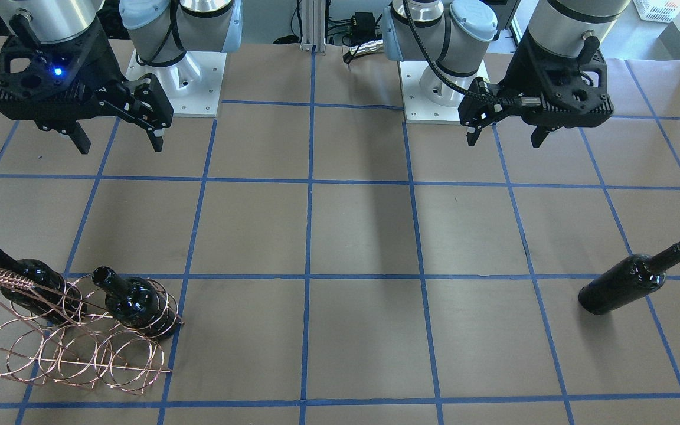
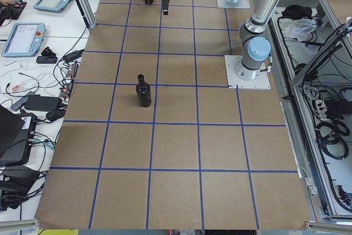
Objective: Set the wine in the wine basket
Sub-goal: 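Move the left gripper toward the lying dark wine bottle's neck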
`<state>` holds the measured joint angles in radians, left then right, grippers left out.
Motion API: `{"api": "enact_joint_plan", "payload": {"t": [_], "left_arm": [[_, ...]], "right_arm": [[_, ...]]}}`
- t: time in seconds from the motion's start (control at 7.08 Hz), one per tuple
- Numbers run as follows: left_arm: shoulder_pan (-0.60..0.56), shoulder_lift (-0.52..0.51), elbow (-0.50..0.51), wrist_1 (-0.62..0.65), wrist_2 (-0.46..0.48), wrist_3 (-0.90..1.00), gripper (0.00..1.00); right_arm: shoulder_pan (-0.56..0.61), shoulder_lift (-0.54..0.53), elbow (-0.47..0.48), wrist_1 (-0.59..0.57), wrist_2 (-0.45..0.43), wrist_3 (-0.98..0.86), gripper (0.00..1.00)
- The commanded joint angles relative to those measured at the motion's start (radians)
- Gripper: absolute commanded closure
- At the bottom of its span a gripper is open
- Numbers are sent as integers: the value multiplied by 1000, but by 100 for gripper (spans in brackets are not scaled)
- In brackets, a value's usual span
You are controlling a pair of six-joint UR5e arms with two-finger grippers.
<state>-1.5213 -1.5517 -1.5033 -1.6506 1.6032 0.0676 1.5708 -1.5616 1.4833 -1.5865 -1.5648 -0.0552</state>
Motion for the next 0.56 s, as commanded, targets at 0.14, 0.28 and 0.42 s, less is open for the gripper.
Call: {"api": "enact_joint_plan", "payload": {"t": [0.14, 0.28, 0.42], "left_arm": [[3, -2, 0, 2, 1, 0, 0], [4, -1, 0, -1, 3, 0, 0], [12, -1, 1, 0, -2, 0, 0]], "right_arm": [[0, 2, 5, -1, -3, 0, 0], [2, -2, 6, -1, -1, 0, 0], [2, 0, 6, -1, -1, 0, 0]]}}
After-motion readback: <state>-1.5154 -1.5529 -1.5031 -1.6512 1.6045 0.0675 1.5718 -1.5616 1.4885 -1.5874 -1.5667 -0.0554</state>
